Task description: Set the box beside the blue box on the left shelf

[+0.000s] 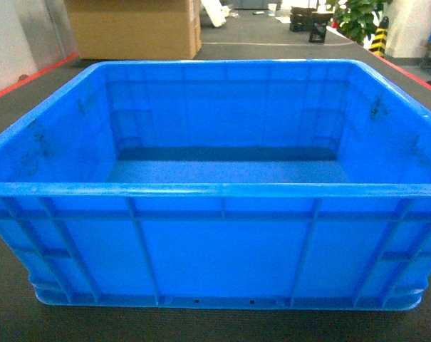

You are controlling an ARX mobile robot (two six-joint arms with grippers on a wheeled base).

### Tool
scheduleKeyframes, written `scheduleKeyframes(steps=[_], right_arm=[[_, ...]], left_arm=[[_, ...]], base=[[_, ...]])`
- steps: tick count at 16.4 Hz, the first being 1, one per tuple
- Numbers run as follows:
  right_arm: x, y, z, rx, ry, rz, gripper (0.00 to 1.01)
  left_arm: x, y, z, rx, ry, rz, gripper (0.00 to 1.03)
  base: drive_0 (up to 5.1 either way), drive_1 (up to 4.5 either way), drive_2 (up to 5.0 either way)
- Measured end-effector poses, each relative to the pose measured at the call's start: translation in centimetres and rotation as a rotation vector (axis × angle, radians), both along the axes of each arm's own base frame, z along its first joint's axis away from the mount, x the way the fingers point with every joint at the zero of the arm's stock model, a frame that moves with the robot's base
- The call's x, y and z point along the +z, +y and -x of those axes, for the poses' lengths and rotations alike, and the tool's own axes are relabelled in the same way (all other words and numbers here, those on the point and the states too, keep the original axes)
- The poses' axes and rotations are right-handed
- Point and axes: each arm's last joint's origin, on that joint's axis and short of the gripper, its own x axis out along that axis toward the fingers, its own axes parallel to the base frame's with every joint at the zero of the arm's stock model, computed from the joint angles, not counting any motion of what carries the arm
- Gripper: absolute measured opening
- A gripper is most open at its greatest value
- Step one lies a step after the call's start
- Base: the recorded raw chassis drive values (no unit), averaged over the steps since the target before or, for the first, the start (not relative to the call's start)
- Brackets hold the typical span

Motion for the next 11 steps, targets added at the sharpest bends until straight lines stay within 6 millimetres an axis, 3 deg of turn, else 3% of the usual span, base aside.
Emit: scheduleKeyframes(steps=[11], right_arm=[[0.02, 0.0, 0.0, 0.0, -0.002, 0.0, 0.98]], left_arm=[[0.01, -0.01, 0.0, -0.002, -0.001, 0.0, 0.98]], base=[[0.0, 0.0, 0.0]])
